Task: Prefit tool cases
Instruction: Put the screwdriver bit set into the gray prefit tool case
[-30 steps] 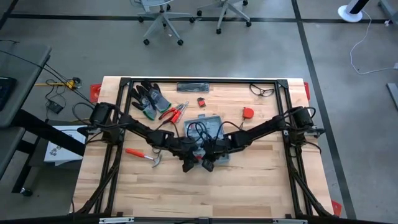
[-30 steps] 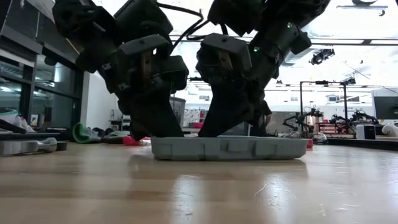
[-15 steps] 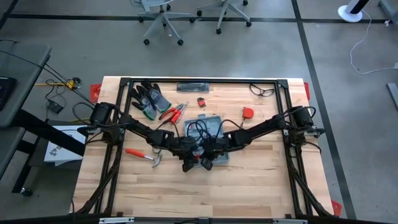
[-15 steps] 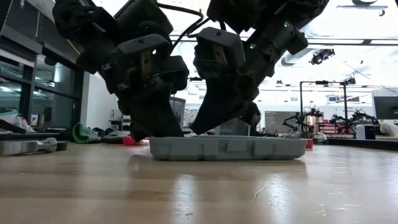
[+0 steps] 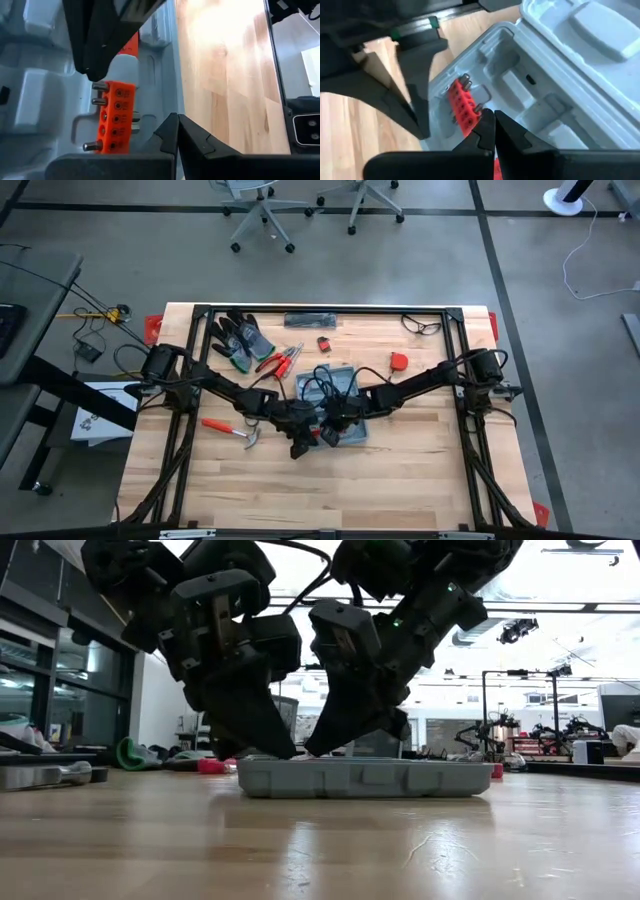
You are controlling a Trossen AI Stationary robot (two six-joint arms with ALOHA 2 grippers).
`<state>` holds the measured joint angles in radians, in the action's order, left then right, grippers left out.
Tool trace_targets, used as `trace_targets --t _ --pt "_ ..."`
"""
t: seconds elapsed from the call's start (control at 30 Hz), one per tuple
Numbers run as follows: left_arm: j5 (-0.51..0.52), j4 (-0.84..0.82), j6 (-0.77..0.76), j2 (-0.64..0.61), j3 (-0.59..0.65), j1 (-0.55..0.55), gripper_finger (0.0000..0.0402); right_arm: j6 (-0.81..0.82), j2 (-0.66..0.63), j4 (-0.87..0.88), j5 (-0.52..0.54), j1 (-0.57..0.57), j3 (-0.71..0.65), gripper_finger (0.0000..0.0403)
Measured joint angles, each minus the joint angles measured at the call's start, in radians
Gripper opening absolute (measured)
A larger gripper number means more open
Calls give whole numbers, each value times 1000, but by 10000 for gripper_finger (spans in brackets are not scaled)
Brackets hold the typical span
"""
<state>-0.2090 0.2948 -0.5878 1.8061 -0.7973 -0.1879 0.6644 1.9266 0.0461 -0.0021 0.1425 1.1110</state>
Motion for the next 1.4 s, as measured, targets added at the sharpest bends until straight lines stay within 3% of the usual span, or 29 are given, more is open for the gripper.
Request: trace_targets --t 0.97,1.4 --pt "9 -118 66 -66 0 30 0 -16 24 -28 -80 -21 -1 0" --pt "22 -136 76 -65 0 31 0 -9 22 -20 -43 -20 -1 0"
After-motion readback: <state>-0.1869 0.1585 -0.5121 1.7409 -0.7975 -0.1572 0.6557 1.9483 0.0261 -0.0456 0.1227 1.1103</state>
